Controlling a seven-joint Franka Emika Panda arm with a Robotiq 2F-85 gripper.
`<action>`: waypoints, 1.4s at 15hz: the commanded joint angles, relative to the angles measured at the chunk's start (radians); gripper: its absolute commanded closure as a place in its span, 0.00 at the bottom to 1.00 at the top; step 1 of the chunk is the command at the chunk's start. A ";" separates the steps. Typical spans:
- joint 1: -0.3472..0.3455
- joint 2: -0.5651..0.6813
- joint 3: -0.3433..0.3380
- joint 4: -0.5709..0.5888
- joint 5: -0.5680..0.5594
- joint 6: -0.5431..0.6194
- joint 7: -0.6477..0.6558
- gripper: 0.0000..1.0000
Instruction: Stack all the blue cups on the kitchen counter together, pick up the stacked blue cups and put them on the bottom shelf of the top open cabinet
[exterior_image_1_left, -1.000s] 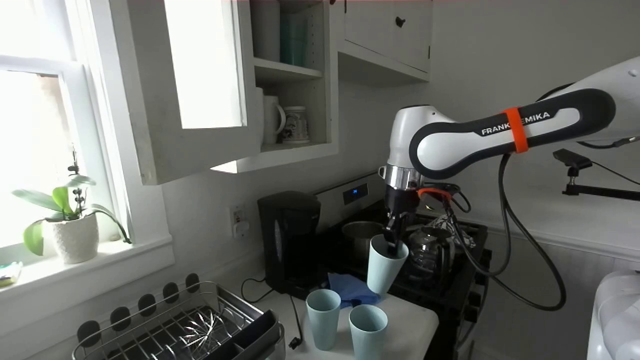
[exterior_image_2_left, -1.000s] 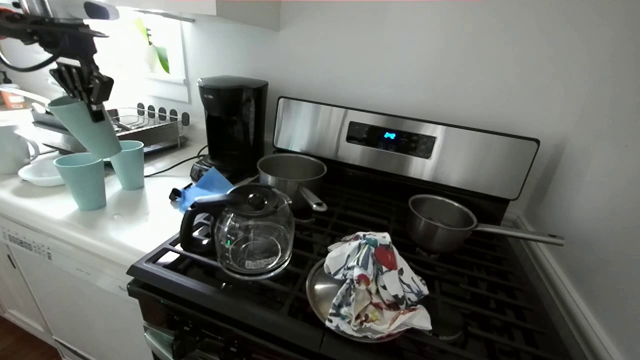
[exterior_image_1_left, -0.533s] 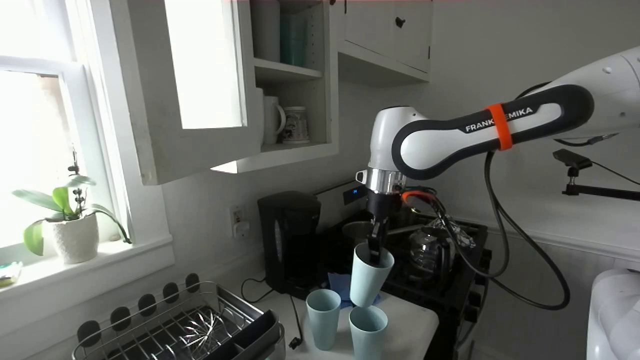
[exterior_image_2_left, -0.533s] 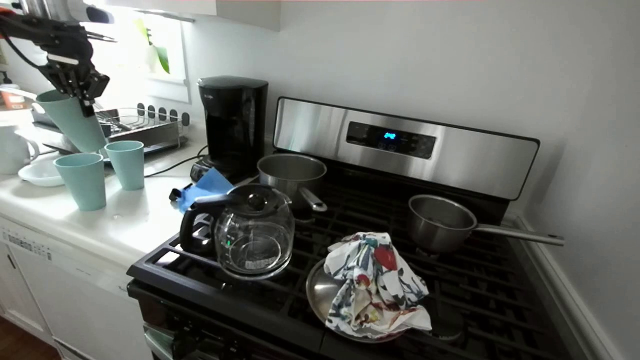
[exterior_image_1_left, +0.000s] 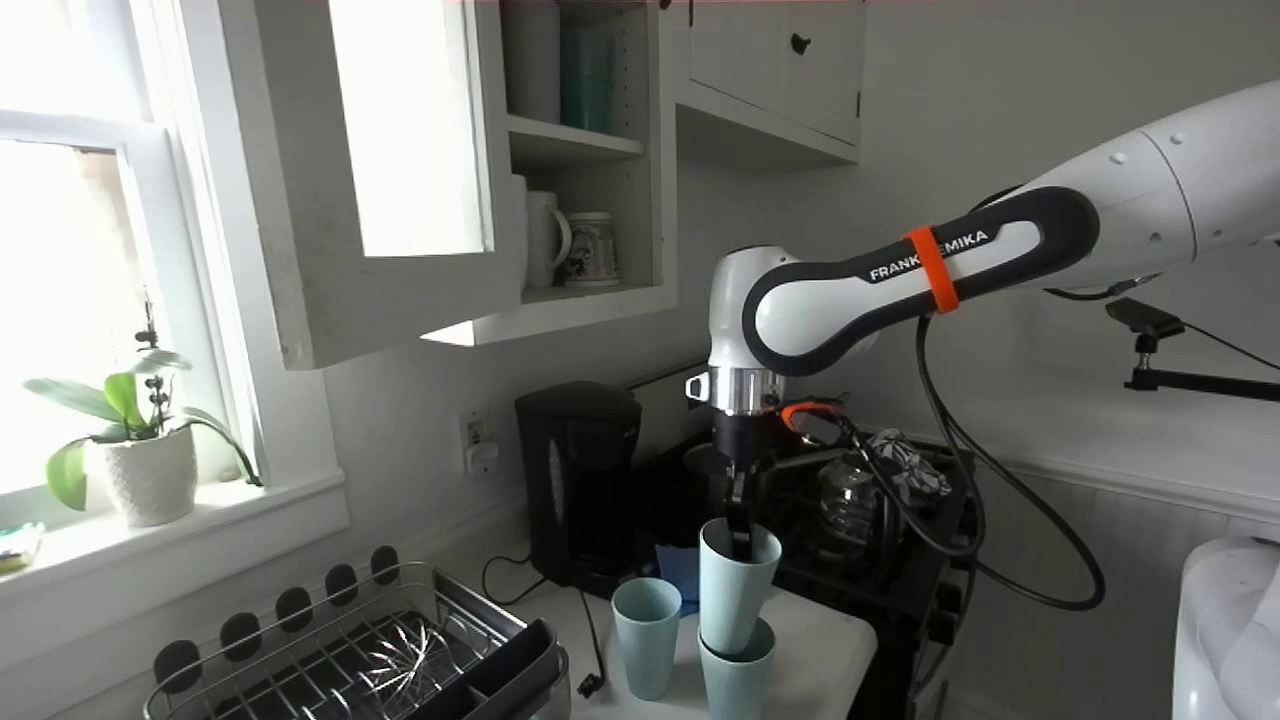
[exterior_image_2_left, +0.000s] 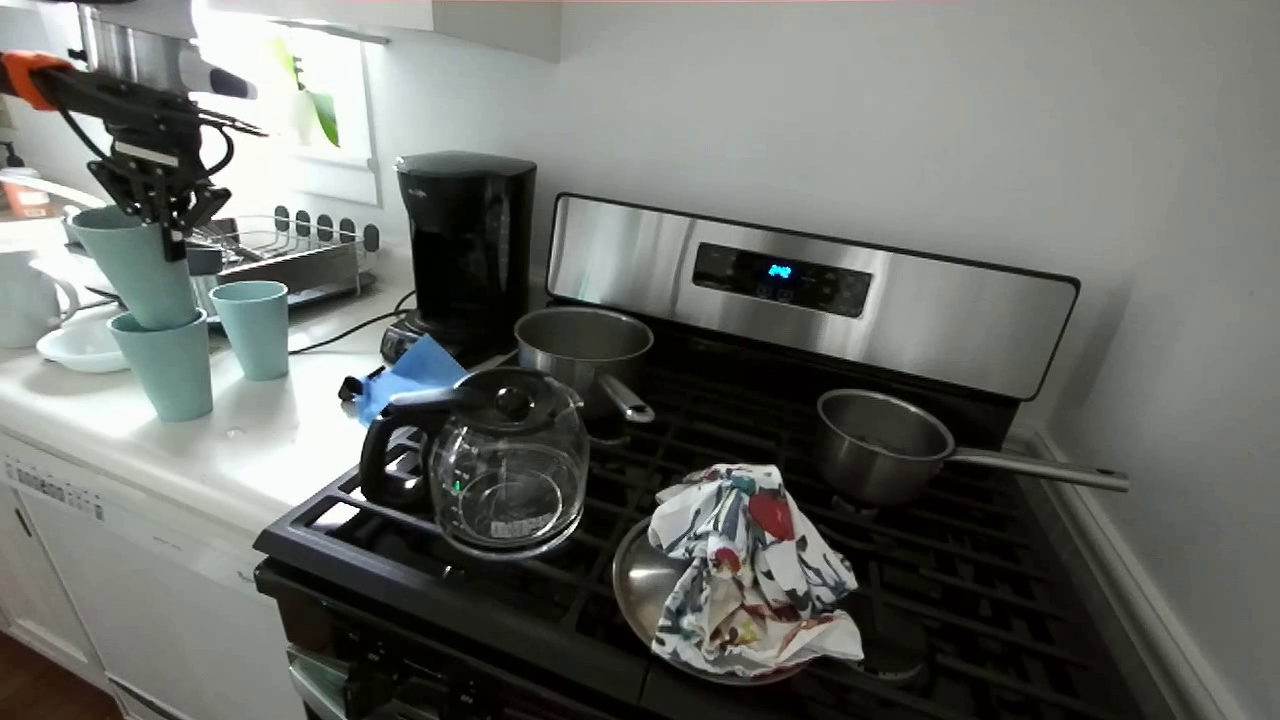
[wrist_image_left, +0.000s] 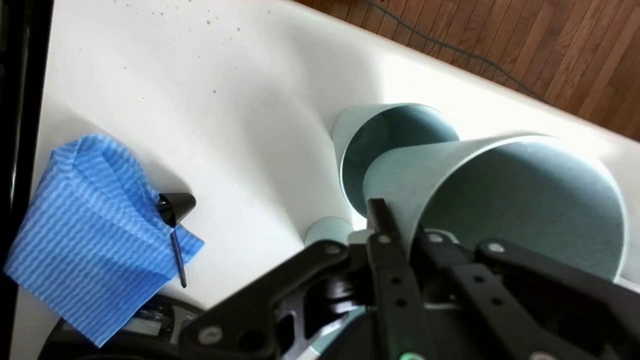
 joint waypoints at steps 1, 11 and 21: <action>-0.002 0.055 0.001 0.039 0.027 -0.039 -0.037 0.99; -0.009 0.137 0.021 0.027 0.005 -0.004 -0.031 0.28; -0.016 0.199 0.031 -0.043 -0.005 0.144 -0.062 0.49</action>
